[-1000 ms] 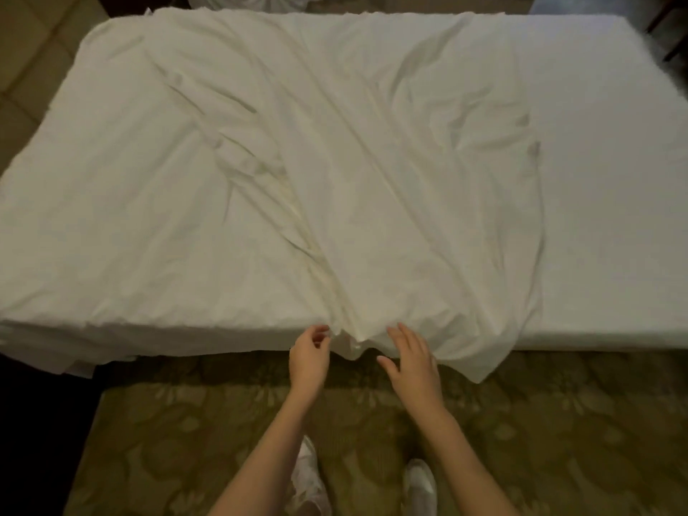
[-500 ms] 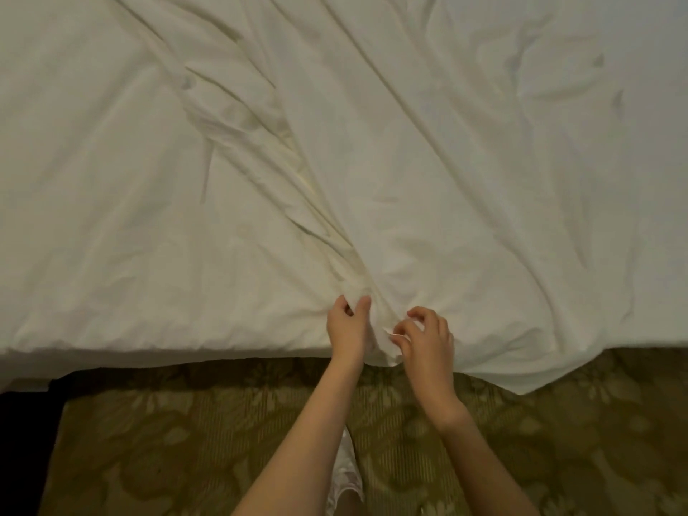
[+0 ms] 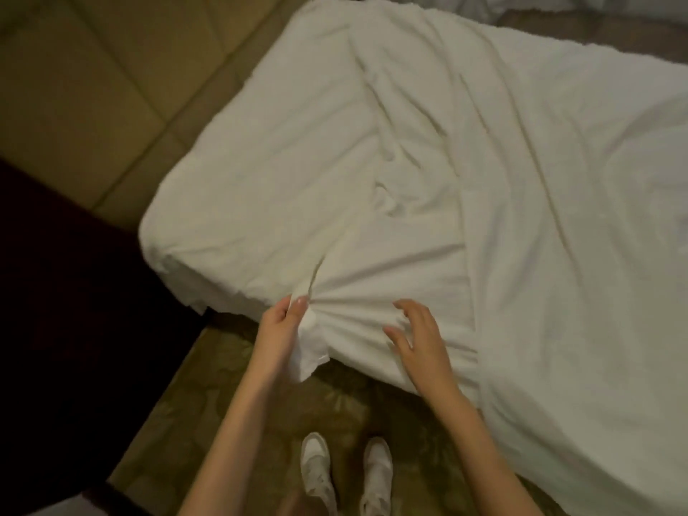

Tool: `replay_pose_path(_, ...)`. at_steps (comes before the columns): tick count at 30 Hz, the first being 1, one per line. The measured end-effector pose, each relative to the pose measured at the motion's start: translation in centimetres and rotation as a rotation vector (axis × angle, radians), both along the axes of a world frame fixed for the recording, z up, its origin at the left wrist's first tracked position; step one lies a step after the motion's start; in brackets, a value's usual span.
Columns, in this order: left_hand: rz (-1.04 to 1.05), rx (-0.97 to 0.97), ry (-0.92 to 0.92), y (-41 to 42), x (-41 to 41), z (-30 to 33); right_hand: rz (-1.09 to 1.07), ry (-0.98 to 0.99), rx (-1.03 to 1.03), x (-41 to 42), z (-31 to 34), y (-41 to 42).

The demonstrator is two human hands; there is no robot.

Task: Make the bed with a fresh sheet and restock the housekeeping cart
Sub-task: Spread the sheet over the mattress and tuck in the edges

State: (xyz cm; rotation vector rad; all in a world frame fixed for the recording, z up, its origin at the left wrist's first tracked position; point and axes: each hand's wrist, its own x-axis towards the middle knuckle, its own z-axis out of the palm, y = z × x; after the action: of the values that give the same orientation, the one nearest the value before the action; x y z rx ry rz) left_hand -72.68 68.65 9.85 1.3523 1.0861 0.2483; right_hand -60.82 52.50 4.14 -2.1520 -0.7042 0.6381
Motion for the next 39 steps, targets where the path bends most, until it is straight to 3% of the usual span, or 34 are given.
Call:
replay_pose_path(5, 0.163, 0.083, 0.026, 10.6, -6.1, 1.2, 0.306, -0.089, 0.059, -1.2, 3.7, 13.7)
replay_pose_path(12, 0.33, 0.126, 0.022, 24.8, -13.7, -0.7, 0.589, -0.311, -0.042, -5.2, 2.2, 34.5)
replay_pose_path(19, 0.234, 0.234, 0.14, 35.9, -21.6, -3.9, 0.916, -0.331, -0.25, -11.9, -0.5, 50.4)
replay_pose_path(24, 0.127, 0.156, 0.205, 39.1, -25.0, -7.1, 0.979, -0.286, -0.268, -13.8, -3.6, 55.8)
replay_pose_path(29, 0.227, 0.113, 0.297, 40.2, -26.1, -11.2, 0.967, -0.318, -0.326, -13.5, -5.6, 60.1)
replay_pose_path(33, 0.473, 0.147, 0.354, 42.3, -27.1, -12.2, 0.913, -0.362, -0.055, -16.3, -4.5, 62.6)
replay_pose_path(35, 0.578, 0.209, 0.491, 42.5, -28.0, -12.4, 0.873, -0.326, 0.086, -18.5, -4.6, 62.4)
replay_pose_path(39, 0.55, 0.197, 0.646, 39.6, -28.4, -15.9, 0.936, -0.255, 0.065, -19.7, -9.7, 60.2)
